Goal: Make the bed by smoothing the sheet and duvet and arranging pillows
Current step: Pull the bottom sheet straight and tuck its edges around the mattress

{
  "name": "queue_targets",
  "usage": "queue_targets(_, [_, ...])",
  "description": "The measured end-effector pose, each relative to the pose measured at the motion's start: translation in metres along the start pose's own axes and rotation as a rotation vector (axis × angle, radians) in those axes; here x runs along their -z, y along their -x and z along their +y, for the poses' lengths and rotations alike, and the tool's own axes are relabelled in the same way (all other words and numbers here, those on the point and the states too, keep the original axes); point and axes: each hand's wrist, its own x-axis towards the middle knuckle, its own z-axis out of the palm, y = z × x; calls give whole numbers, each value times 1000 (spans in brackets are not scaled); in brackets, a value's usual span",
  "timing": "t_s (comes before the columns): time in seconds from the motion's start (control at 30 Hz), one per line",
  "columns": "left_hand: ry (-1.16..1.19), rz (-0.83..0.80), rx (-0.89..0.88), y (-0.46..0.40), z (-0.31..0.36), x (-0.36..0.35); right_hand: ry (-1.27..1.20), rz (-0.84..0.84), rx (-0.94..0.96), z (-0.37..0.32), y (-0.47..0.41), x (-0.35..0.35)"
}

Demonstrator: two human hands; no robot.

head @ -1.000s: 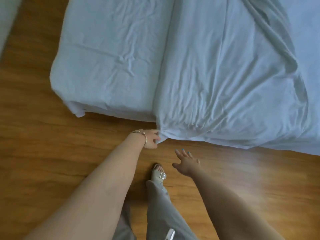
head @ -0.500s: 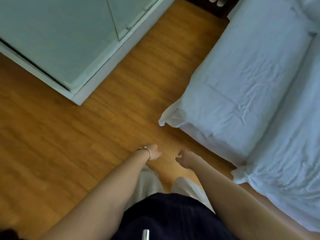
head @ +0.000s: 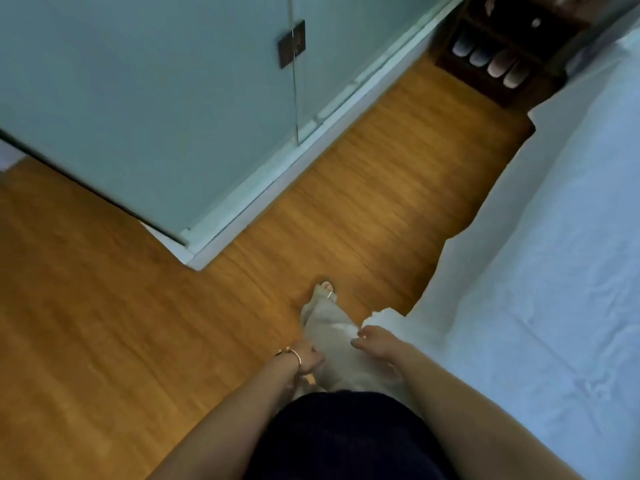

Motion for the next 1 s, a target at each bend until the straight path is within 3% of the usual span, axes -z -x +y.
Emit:
queue_targets(0.13, [-161, 111, 6, -27, 50, 124, -13, -31, 20, -44, -41, 108])
queue_targets(0.33, [-362, 238, -54, -71, 130, 262, -191, 164, -34, -98, -74, 251])
queue_targets(0.47, [-439, 91, -109, -104, 189, 341, -178, 133, -82, -117, -103, 302])
queue_targets(0.6, [-439, 68, -196, -136, 256, 421, -438, 228, -153, -129, -120, 356])
queue_targets(0.77, [-451, 34, -271, -163, 347, 468, -416, 366, -230, -131, -129, 445])
queue_targets(1.0, [-642, -10, -344, -230, 510, 491, -498, 207, -175, -88, -181, 567])
